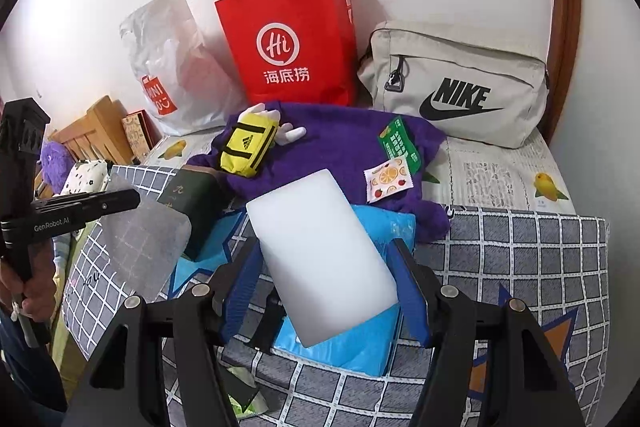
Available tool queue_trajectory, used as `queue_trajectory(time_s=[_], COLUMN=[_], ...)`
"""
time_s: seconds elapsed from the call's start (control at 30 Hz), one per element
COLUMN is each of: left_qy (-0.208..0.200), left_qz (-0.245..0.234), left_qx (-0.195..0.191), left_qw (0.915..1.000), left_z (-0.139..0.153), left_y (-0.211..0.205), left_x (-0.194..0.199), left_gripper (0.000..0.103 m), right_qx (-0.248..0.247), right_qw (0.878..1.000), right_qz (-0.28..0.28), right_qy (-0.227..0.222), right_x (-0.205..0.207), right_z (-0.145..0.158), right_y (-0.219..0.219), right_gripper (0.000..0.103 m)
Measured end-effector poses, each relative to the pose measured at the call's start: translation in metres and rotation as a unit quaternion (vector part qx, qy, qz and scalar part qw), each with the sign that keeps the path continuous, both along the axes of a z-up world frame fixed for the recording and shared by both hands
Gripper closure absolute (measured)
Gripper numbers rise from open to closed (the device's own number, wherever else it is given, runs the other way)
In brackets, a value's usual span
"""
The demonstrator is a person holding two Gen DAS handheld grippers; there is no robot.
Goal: Organize soft objects
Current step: 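Carry the white sponge and grey mesh cloth over the purple towel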
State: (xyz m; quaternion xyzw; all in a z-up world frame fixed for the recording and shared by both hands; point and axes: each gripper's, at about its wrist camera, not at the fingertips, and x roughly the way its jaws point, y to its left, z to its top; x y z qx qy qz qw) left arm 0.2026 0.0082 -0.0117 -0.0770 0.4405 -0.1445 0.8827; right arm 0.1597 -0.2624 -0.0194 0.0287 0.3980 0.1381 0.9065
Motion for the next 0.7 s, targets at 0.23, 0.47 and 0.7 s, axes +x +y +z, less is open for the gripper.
queue_trajectory(time_s=[0.23,0.47,0.7], left_qy=[-0.001,-0.003,0.001], left_qz=[0.012,0.014,0.009], left_qx=[-0.003,0.0,-0.002], left_qw=[0.9999,0.9999,1.0], left_z=[0.005,0.007,0.004], left_y=[0.003,0.001,0.0], left_x=[0.014,0.031,0.048], left_gripper=[0.092,0.092,0.092], right_qx=[0.0,0.002,0.012], right_qw=[1.0,1.0,1.0], right_qz=[-0.005,-0.013,-0.028], right_qy=[-0.002,-0.004,-0.001], right_x=[0.012,0.028,0.052], right_z=[0.004,0.005,0.0], right_y=[0.0,-0.002,-0.007], right_gripper=[0.04,0.04,0.04])
